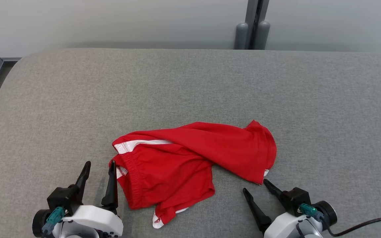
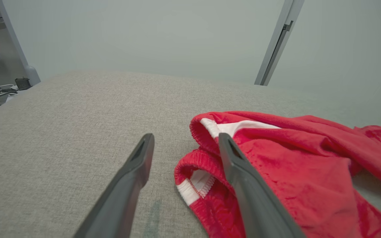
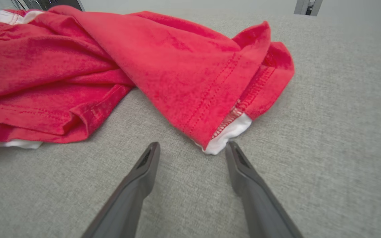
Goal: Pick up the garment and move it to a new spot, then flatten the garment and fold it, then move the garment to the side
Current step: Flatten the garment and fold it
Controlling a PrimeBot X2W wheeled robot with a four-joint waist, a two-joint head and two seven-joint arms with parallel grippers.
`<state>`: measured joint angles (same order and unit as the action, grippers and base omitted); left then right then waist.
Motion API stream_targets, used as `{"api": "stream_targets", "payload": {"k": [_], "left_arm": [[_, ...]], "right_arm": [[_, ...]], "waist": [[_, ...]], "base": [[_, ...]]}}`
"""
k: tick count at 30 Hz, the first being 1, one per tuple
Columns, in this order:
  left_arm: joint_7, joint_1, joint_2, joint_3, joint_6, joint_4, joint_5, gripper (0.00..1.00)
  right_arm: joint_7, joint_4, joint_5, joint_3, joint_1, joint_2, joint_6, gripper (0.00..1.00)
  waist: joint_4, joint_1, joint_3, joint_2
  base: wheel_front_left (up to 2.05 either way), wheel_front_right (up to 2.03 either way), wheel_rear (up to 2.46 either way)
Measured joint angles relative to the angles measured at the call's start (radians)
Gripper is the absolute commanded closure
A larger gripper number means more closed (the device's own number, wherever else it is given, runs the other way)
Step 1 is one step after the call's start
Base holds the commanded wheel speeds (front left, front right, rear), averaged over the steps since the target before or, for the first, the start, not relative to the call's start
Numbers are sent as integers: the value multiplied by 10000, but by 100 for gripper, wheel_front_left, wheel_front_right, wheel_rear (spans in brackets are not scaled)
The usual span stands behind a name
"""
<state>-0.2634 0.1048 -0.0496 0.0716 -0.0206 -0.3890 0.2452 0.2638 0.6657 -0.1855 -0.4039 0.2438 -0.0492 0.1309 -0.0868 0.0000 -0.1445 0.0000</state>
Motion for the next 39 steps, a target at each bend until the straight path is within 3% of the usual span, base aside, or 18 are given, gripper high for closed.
{"api": "stream_targets", "payload": {"k": [4, 7, 8, 9, 17, 26, 29, 34, 39], "left_arm": [[0, -7, 2, 44, 44, 44, 69, 0], [0, -37, 4, 52, 52, 54, 111, 0], [0, -47, 6, 46, 52, 52, 138, 0], [0, -48, 2, 42, 50, 54, 159, 0], [0, -258, 6, -144, 42, 36, 161, 0], [0, -572, 8, -219, 42, -4, 123, 0], [0, -566, 10, -121, 42, -12, 174, 0], [0, -386, 10, 211, 40, -29, 217, 0], [0, -150, 4, 395, 23, -82, 188, 0]], "right_arm": [[2, 138, 2, -194, 136, -79, 0, 11], [4, 184, 61, -224, 164, -128, -2, 71], [4, 184, 92, -234, 197, -142, -2, 71], [4, 161, 92, -240, 235, -146, 0, 100], [2, -1574, -230, -351, 395, -182, 0, 100], [4, -3494, -1904, -299, 621, -485, -2, 100], [4, -3417, -2190, -84, 720, -729, -2, 100], [0, -2247, -2034, 199, 851, -955, -2, 100], [4, -1035, -1778, 468, 1257, -765, -2, 100]], "waist": [[-118, 0, -45, 0], [-147, 0, -60, 0], [-150, 0, -61, 0], [-150, 0, -62, 0], [51, 1, 236, 0], [788, 0, 716, 0], [966, 0, 692, 0], [936, 0, 372, 0], [624, 0, 64, 0]], "base": [[0, 0, 0], [0, 0, 0], [0, 0, 0], [0, 0, 0], [0, 0, 0], [0, 0, 0], [0, 0, 0], [0, 0, 0], [0, 0, 0]]}}
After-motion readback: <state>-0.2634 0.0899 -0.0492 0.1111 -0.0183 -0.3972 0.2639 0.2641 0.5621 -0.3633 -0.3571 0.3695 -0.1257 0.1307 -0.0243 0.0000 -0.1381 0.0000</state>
